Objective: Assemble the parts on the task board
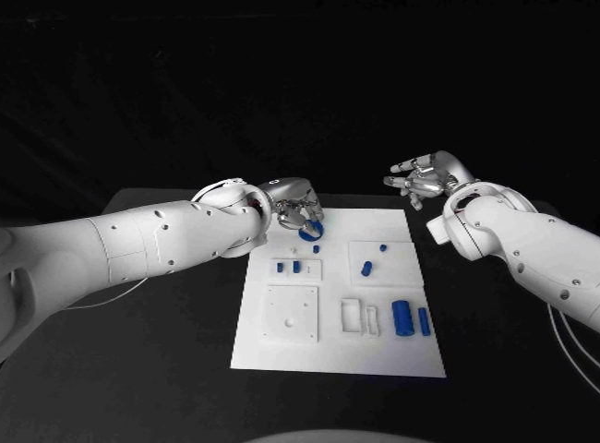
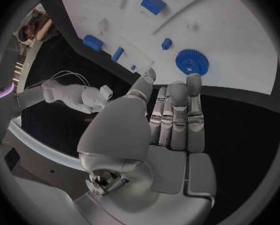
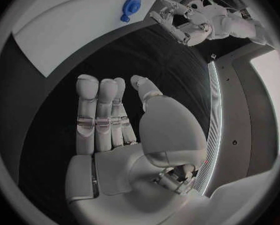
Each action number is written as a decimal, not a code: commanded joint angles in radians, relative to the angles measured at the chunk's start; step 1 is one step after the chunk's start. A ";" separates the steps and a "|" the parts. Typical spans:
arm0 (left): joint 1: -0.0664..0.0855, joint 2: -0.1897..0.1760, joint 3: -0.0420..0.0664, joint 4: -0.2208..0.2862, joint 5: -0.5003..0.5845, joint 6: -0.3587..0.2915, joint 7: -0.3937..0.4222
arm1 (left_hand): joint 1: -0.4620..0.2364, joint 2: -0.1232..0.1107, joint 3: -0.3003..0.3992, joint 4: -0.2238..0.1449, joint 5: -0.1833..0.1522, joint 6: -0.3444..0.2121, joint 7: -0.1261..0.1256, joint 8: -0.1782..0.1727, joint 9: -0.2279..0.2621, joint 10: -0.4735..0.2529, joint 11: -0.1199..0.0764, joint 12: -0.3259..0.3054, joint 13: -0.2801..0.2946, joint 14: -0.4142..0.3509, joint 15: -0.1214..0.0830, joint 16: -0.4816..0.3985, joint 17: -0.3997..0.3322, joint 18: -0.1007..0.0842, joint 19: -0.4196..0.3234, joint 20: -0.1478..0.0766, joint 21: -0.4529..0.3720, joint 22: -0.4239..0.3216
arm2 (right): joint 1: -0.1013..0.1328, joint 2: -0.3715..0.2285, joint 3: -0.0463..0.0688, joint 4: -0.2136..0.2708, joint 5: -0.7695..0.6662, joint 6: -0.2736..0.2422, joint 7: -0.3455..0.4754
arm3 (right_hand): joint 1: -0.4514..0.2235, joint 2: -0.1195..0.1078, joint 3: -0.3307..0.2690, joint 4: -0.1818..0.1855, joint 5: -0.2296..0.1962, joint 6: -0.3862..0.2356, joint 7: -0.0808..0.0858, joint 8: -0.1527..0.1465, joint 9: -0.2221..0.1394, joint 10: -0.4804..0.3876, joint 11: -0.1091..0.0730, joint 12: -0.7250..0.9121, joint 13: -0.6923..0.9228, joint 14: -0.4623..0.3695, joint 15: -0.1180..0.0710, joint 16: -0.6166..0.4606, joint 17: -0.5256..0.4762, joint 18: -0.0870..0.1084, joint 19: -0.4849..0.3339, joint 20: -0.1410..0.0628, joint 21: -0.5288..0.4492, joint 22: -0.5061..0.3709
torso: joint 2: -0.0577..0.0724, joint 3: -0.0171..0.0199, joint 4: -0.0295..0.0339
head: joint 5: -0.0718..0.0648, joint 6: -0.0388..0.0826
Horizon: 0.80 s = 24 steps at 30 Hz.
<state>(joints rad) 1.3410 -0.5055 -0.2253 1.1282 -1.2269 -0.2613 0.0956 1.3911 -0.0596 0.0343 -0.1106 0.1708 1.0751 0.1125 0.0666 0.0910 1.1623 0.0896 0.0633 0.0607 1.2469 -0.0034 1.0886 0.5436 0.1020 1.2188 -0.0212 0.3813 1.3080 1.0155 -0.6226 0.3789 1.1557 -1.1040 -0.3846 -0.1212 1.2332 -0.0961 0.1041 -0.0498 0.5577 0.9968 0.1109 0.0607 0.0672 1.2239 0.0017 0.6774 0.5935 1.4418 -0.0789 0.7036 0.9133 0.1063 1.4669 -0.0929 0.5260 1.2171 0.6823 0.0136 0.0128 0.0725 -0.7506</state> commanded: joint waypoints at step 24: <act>-0.044 0.043 -0.009 -0.063 -0.079 0.077 0.038 | 0.023 0.009 0.038 0.016 0.008 -0.010 -0.008 0.001 -0.021 -0.015 -0.005 -0.002 -0.001 0.000 -0.001 0.049 -0.033 0.020 0.015 0.001 0.015 0.022 | 0.000 0.008 0.000 0.002 -0.003 0.001 0.012 | -0.001 -0.006 0.015 0.003 0.006 0.007 0.003 0.002 0.000 0.012 -0.008 -0.123 -0.091 0.002 0.002 -0.010 -0.003 0.011 0.044 -0.003 -0.013 -0.014 | 0.001 0.0006 -0.0015 | -0.003 -0.004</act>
<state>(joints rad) 1.2997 -0.4656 -0.2346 1.0662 -1.2966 -0.1995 0.1224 1.4093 -0.0566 0.0683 -0.0953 0.1739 1.0612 0.1036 0.0666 0.0708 1.1455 0.0887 0.0633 0.0608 1.2433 0.0002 1.1346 0.5098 0.1081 1.2297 -0.0177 0.3940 1.3076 1.0155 -0.6160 0.3789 1.1549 -1.1026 -0.3849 -0.1186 1.2333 -0.0961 0.1123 -0.0469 0.5616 0.9982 0.1125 0.0607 0.0670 1.2313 -0.0057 0.5570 0.5036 1.4417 -0.0789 0.6988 0.9112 0.1061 1.4669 -0.0928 0.5169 1.2051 0.6836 0.0135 0.0114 0.0707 -0.7533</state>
